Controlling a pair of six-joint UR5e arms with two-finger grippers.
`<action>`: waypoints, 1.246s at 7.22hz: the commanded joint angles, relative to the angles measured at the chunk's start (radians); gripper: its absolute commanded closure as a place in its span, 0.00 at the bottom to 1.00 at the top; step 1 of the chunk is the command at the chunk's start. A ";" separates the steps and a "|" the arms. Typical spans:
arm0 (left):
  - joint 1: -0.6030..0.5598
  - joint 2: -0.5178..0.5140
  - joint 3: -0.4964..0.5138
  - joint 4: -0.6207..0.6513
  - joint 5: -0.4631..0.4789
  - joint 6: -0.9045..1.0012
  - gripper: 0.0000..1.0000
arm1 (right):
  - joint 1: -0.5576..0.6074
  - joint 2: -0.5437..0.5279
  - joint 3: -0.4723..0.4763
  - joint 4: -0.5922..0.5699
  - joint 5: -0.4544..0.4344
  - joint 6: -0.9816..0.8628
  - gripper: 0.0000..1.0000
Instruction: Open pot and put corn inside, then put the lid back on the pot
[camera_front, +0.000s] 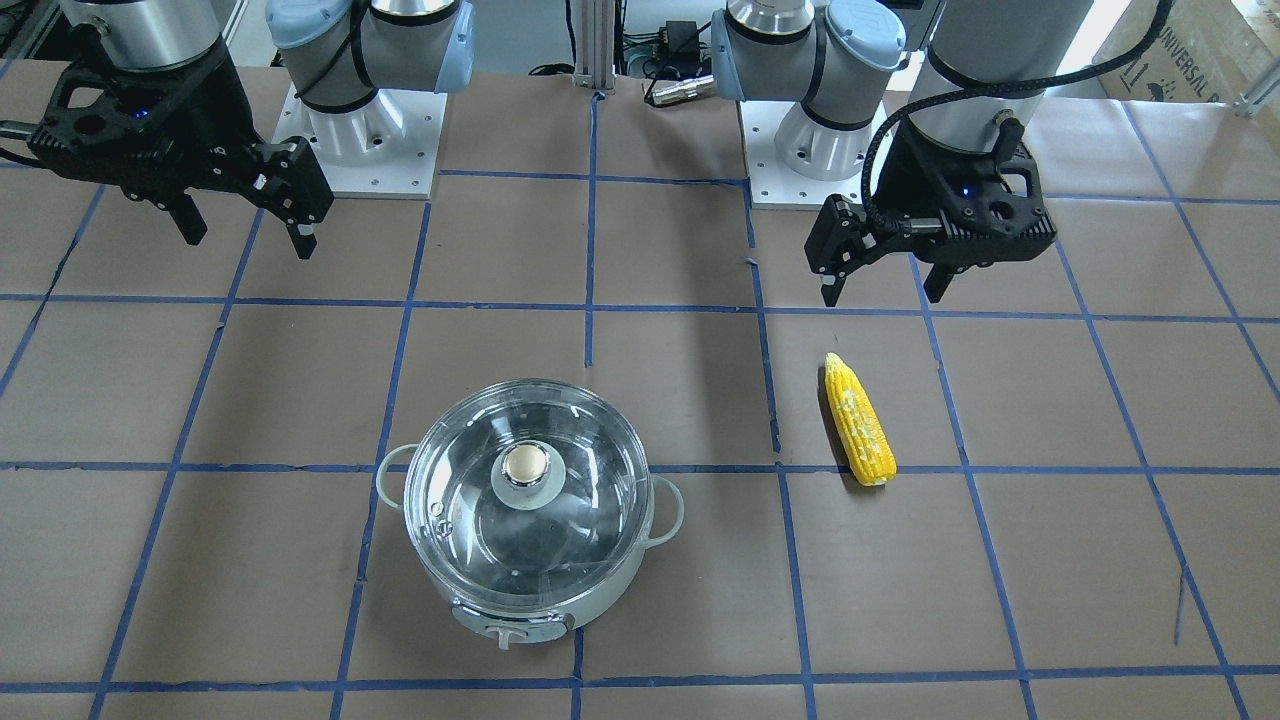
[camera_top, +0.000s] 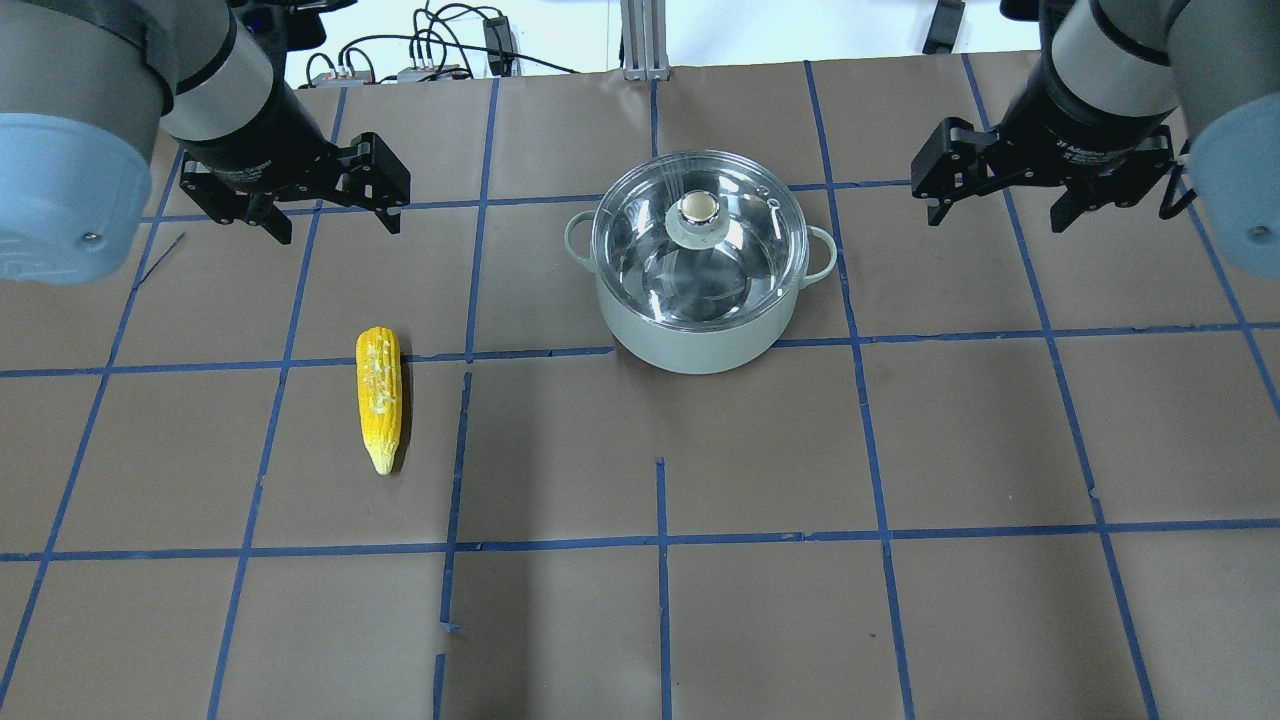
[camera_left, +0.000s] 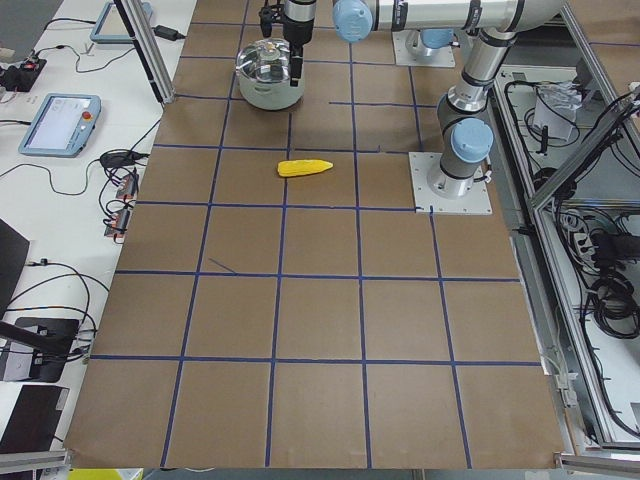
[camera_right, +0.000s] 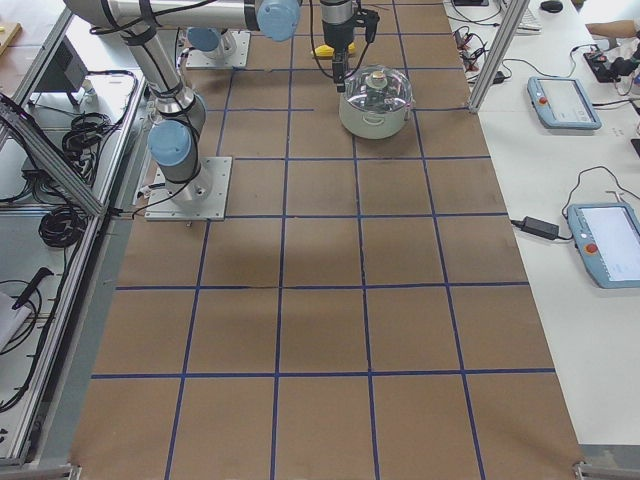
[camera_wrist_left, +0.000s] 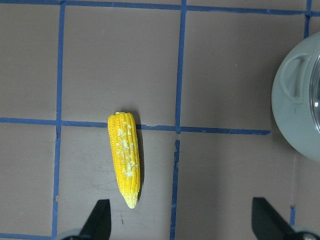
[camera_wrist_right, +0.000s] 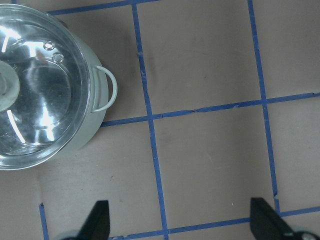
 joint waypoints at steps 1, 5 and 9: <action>0.000 -0.002 0.000 0.002 -0.003 0.000 0.00 | 0.002 -0.001 -0.001 0.000 0.000 0.000 0.01; 0.000 0.001 0.000 0.000 -0.003 0.000 0.00 | 0.008 0.007 -0.003 -0.006 -0.003 0.015 0.01; 0.006 -0.025 -0.003 0.013 -0.002 0.003 0.00 | 0.104 0.137 -0.015 -0.145 -0.009 0.031 0.01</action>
